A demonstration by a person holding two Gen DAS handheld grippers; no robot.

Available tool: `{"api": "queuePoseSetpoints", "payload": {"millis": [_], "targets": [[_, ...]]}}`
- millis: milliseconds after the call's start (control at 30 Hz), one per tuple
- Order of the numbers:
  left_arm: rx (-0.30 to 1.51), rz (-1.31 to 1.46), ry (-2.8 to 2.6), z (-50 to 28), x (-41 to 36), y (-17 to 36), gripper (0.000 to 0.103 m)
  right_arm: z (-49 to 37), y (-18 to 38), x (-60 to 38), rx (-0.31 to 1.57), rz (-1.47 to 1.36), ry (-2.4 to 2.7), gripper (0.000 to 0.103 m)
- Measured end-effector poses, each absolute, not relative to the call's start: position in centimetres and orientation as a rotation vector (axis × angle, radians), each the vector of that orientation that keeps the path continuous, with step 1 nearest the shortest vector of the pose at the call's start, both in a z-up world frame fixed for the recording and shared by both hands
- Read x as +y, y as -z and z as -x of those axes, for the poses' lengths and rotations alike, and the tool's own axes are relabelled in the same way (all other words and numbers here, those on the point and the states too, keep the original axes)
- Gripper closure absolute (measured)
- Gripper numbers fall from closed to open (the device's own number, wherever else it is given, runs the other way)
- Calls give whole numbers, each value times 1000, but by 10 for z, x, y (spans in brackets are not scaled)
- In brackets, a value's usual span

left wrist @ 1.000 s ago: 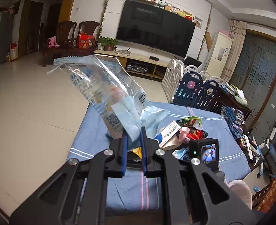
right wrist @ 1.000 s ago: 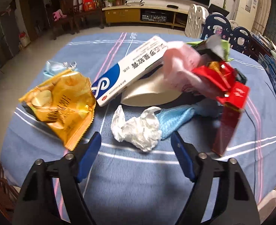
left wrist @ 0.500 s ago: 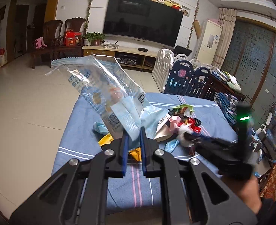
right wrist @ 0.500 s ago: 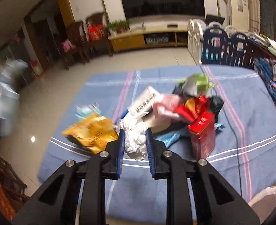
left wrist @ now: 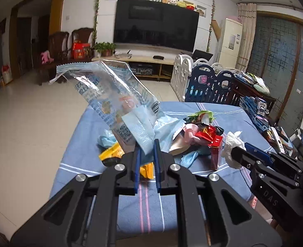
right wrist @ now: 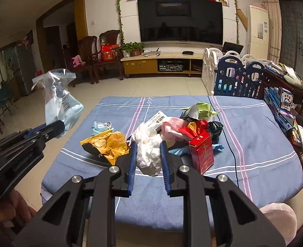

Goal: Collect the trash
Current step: 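Lift the clear bag with the left tool while the right tool grasps the white crumpled tissue, then carry both items over the pink bin and open both tools to drop them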

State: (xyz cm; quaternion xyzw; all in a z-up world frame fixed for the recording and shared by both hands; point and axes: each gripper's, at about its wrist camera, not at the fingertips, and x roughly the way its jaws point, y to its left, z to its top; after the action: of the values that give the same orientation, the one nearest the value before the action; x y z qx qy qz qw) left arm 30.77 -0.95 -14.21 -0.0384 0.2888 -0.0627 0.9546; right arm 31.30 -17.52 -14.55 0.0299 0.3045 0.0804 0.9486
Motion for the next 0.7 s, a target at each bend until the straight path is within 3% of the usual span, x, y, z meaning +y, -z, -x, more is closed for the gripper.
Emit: {"api": "queuePoseSetpoints", "payload": {"millis": [700], "targets": [[674,52,196,-314,-24,149,90,-320,151,-181,630,-89,-118,80]]}}
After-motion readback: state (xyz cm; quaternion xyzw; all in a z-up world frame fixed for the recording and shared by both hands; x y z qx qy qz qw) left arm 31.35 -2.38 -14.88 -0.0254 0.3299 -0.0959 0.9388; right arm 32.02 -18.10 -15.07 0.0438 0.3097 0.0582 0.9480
